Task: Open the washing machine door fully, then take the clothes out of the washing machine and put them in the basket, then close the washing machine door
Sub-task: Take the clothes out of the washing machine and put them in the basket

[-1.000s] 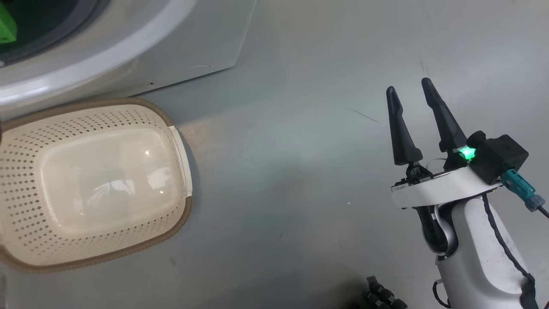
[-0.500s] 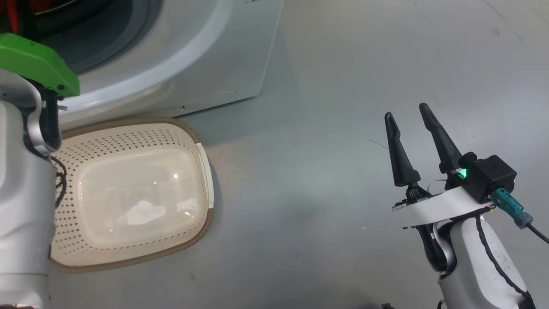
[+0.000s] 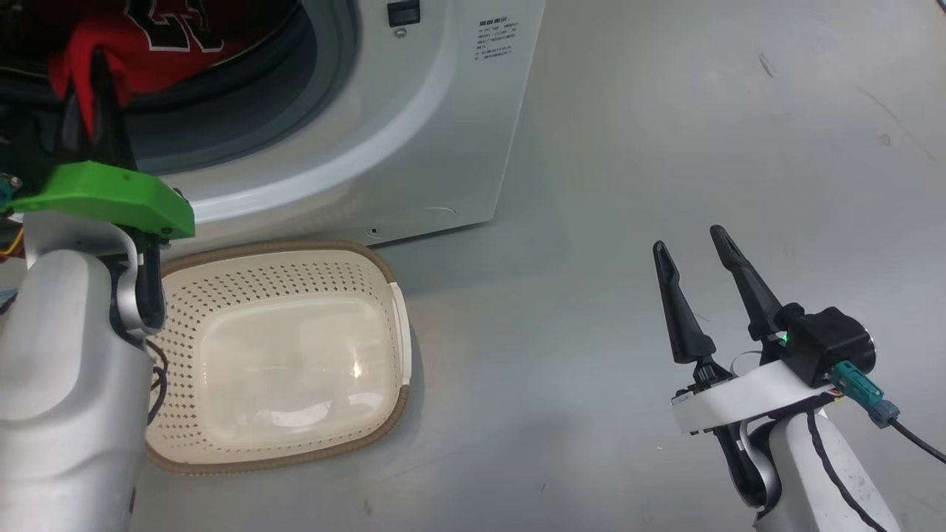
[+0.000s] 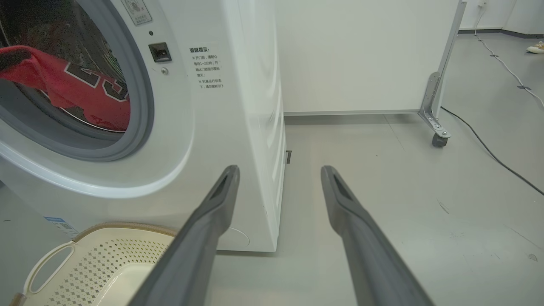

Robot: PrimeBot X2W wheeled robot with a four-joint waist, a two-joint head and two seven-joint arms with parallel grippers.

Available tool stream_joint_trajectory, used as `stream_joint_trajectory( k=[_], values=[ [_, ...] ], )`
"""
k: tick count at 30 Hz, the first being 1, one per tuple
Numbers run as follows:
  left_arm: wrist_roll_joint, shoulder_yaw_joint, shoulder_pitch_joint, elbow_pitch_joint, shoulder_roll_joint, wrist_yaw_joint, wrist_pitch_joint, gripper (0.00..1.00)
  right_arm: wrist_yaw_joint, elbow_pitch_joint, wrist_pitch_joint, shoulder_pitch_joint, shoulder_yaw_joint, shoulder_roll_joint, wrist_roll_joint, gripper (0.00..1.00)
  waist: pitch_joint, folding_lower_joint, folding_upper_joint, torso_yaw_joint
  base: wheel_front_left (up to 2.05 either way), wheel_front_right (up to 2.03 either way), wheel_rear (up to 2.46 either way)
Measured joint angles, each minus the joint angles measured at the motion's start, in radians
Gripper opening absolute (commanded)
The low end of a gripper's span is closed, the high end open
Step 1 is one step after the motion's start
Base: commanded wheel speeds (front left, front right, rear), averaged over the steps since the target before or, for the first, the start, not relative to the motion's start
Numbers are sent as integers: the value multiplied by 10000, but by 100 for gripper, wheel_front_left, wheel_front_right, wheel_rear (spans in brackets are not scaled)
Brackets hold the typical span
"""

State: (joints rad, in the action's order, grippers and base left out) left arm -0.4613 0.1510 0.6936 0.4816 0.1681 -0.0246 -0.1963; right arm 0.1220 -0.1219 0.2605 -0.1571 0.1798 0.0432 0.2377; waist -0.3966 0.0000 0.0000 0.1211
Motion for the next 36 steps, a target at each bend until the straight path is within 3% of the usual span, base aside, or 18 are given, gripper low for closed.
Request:
stream_joint_trajectory(
  k=[17, 36],
  values=[
    [445, 36, -1524, -2054, -318, -337, -516, 0, 0, -29, 0, 721, -144, 0, -27, 100, 1291, 0, 0, -672, 0, 0, 0],
    [775, 368, -3181, -3908, -663, -587, -529, 0, 0, 38, 0, 1285, -171, 0, -27, 100, 1988, 0, 0, -1391, 0, 0, 0]
  ],
)
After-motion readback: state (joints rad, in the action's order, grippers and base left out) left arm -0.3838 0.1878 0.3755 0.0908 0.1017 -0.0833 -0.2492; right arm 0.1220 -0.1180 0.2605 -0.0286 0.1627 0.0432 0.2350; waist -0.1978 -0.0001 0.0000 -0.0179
